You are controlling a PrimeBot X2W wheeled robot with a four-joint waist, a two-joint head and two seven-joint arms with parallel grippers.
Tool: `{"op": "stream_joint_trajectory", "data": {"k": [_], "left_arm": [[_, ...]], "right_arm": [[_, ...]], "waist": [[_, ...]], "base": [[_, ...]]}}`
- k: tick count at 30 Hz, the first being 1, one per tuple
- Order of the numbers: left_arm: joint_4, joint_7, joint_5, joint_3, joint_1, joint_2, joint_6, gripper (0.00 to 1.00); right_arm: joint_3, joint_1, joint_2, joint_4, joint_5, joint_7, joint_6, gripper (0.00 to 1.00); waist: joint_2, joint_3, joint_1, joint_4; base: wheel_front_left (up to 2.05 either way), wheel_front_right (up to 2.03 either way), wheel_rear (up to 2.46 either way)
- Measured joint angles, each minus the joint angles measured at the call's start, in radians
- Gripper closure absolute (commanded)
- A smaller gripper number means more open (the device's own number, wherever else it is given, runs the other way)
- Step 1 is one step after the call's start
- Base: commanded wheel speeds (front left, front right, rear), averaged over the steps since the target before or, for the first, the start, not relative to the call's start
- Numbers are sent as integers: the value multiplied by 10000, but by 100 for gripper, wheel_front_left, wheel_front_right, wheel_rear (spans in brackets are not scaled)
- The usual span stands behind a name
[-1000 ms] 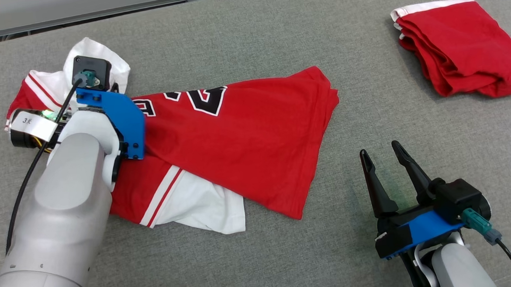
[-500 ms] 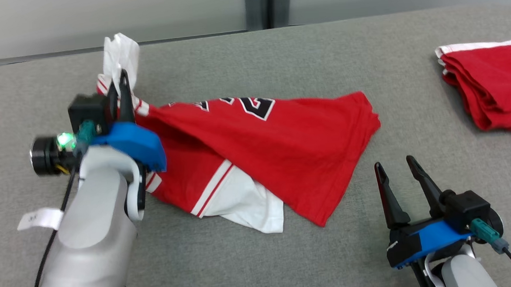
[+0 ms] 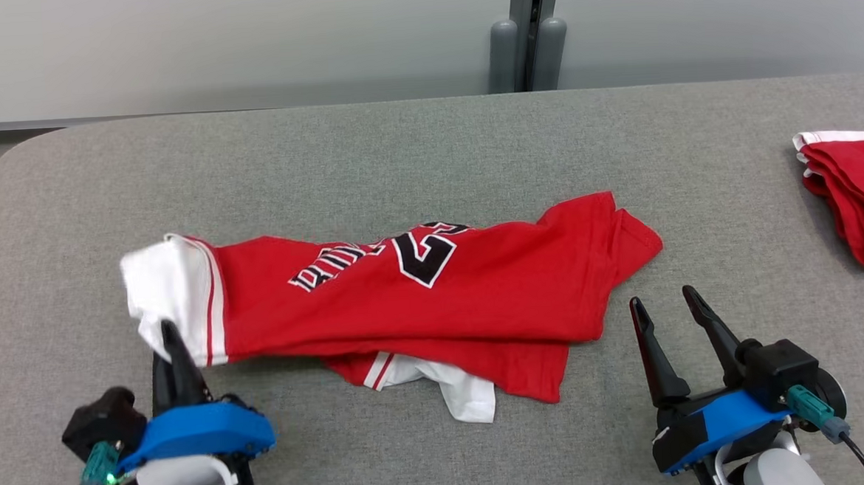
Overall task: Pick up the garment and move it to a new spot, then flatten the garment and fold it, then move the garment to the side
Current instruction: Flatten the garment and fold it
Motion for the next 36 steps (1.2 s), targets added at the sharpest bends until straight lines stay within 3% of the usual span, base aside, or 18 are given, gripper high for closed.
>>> {"op": "stream_joint_trajectory", "data": {"k": [1,2,3,4,11,19,27,36], "left_arm": [[29,2,-215,104,231,-38,-12,86],[104,0,-439,173,421,-52,-12,62],[167,2,-748,144,564,-44,-12,23],[161,2,-1032,132,687,-48,8,0],[-320,0,-1486,-82,1515,-67,-58,0],[-1889,0,-543,545,2218,-65,-180,0],[-2046,0,995,449,2239,-52,-1225,0],[-1662,0,1578,662,1991,-58,-1726,0]], "right_arm": [[12,-1,0,23,0,0,0,0],[29,-3,0,36,0,0,0,0],[48,-6,0,59,0,0,0,0],[65,-8,2,75,0,0,0,0],[-35,-12,0,92,2,0,0,0],[-174,12,0,107,15,0,0,0],[-288,95,0,165,13,0,0,0],[635,-25,0,1047,-29,431,0,0]], "waist": [[0,-7,0,9],[0,-12,0,11],[0,-15,0,7],[0,-18,0,-1],[0,-15,1,-107],[0,-71,2,-185],[0,-439,2,-226],[0,-666,2,-200]], "base": [[0,0,0],[0,0,0],[0,0,0],[0,0,0],[0,0,0],[0,0,0],[0,0,0],[0,0,0]]}}
